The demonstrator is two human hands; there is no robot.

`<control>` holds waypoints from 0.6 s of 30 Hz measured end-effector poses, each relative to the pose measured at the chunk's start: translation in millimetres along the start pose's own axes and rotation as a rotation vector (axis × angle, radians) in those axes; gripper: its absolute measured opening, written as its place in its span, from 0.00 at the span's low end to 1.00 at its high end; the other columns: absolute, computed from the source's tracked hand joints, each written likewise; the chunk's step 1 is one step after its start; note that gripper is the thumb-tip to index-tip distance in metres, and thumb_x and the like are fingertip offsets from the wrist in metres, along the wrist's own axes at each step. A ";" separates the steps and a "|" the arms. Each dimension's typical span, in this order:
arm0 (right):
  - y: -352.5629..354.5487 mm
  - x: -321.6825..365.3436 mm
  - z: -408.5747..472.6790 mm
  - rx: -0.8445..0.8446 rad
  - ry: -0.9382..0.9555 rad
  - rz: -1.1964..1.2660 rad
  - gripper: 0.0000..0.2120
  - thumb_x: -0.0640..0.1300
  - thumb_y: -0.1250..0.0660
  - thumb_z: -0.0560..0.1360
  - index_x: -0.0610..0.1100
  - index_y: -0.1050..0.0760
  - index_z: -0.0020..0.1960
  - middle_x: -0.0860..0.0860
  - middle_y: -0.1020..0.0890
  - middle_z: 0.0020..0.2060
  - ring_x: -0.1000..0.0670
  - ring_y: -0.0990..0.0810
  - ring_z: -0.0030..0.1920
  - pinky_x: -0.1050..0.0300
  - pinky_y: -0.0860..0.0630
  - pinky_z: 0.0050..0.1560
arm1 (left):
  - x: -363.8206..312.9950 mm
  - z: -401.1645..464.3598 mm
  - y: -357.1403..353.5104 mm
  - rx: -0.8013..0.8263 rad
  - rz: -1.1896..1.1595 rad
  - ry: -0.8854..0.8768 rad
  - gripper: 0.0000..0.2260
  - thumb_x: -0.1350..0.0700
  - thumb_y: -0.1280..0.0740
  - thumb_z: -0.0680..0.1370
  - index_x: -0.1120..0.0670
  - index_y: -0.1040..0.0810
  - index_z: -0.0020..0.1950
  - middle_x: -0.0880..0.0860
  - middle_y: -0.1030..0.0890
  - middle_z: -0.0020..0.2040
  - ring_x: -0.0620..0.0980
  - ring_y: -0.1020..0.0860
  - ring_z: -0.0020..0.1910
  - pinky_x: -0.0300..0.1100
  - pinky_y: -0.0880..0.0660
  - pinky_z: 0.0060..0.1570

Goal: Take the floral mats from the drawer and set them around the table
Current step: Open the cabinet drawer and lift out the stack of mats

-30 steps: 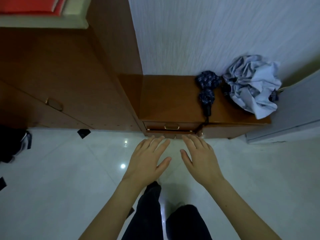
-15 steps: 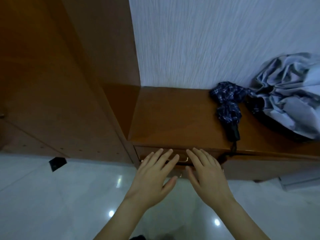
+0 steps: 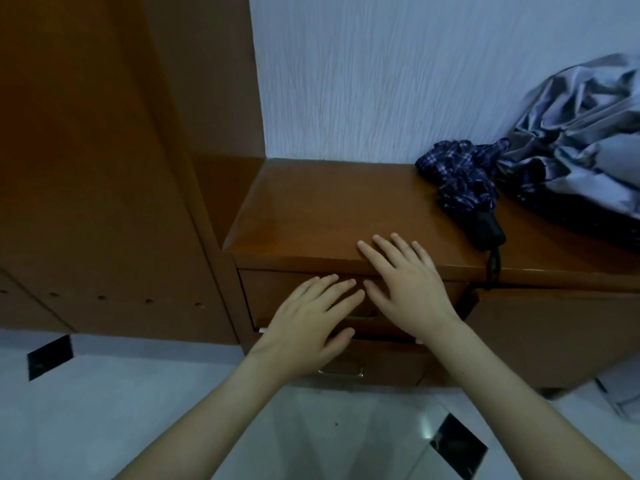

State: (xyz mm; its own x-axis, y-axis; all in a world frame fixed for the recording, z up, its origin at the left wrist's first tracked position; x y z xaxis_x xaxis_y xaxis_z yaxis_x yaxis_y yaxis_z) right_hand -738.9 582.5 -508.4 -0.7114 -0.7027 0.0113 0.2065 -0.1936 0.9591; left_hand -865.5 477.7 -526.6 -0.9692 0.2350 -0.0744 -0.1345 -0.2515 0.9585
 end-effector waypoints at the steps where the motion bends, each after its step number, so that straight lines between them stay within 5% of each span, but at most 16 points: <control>1: 0.2 -2.2 1.2 0.008 -0.006 -0.007 0.27 0.57 0.45 0.79 0.58 0.47 0.77 0.52 0.38 0.75 0.45 0.45 0.76 0.43 0.50 0.74 | -1.2 2.4 -3.1 0.031 -0.028 -0.002 0.24 0.44 0.43 0.80 0.45 0.39 0.75 0.46 0.37 0.75 0.48 0.42 0.74 0.41 0.53 0.71; 11: 7.4 -4.7 1.3 0.089 0.006 0.094 0.28 0.55 0.45 0.80 0.61 0.51 0.77 0.55 0.45 0.77 0.46 0.50 0.77 0.41 0.55 0.75 | -14.7 19.6 -50.4 0.336 -0.037 -0.082 0.25 0.48 0.42 0.79 0.45 0.42 0.76 0.50 0.34 0.72 0.51 0.36 0.70 0.47 0.42 0.70; 18: 6.4 -5.0 1.4 0.093 -0.004 0.100 0.25 0.57 0.49 0.81 0.61 0.51 0.77 0.54 0.45 0.77 0.46 0.51 0.77 0.40 0.57 0.74 | -23.7 14.3 -74.8 0.299 -0.066 0.024 0.24 0.45 0.41 0.77 0.43 0.38 0.74 0.51 0.35 0.70 0.53 0.35 0.65 0.54 0.43 0.70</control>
State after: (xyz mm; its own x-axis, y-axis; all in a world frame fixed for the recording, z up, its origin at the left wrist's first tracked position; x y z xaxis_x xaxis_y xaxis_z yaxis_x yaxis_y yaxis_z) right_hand -735.0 585.7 -501.9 -0.6930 -0.7127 0.1089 0.2137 -0.0588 0.9751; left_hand -829.5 504.3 -592.6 -0.9654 0.2188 -0.1418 -0.1336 0.0523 0.9897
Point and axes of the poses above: each hand's wrist, its own z-axis towards the middle knuckle, its own y-axis out of the back of the hand, x = y × z, the point moved 5 cm from there along z, towards the middle knuckle
